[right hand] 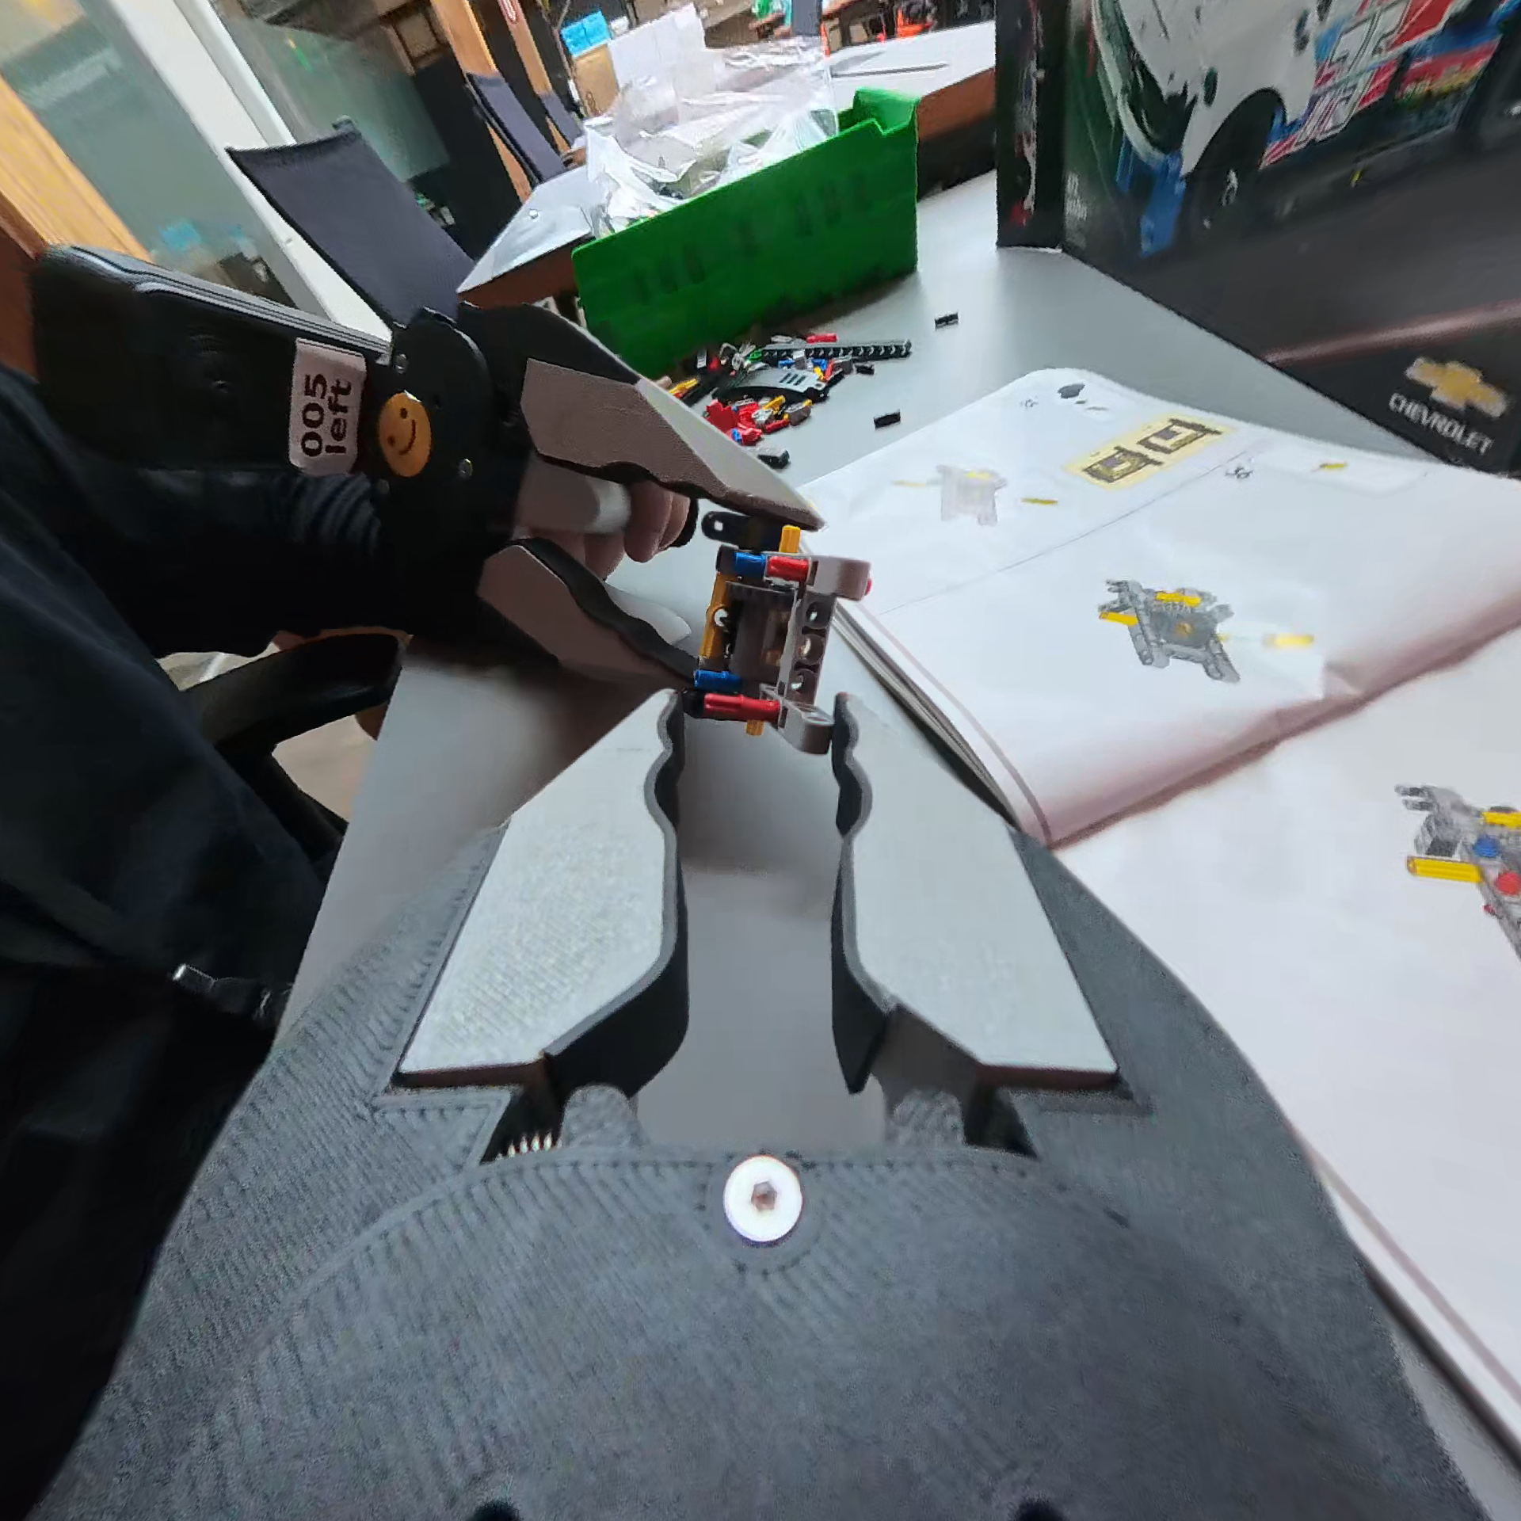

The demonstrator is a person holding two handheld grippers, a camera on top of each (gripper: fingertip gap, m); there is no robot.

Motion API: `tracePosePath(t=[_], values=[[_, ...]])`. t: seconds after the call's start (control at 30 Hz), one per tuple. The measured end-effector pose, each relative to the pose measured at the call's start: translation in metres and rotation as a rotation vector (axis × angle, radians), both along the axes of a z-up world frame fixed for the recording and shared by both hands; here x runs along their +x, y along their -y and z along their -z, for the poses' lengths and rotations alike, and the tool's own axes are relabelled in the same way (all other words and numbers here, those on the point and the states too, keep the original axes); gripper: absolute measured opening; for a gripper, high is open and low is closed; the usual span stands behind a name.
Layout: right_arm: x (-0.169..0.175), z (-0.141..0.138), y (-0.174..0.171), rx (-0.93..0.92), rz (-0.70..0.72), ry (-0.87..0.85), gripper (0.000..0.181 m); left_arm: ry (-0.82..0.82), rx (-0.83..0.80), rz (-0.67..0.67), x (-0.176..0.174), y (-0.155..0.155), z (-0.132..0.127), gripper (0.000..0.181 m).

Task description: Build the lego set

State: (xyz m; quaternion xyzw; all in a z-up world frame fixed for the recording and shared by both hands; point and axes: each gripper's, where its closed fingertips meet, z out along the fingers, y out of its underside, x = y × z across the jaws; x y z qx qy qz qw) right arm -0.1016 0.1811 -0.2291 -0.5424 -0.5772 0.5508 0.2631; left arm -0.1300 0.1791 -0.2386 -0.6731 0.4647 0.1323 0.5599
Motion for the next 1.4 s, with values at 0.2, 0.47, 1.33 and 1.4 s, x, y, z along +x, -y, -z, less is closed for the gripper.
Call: tracePosePath(t=[0.2,0.47,1.33,1.4], values=[[0.007,0.0,-0.001,0.034,-0.018,-0.026,0.025,-0.065,0.083,-0.013,-0.001,0.0,-0.009,0.052],[0.003,-0.008,0.005,-0.106,-0.068,-0.072,0.032,-0.132,0.136,-0.039,0.002,-0.001,-0.012,0.052],[0.008,0.002,-0.005,0.248,0.033,0.096,0.028,-0.308,0.249,-0.067,0.003,-0.003,-0.011,0.05],[0.011,0.005,-0.002,0.282,-0.033,0.159,0.027,-0.342,0.268,-0.049,0.003,-0.002,-0.01,0.051]])
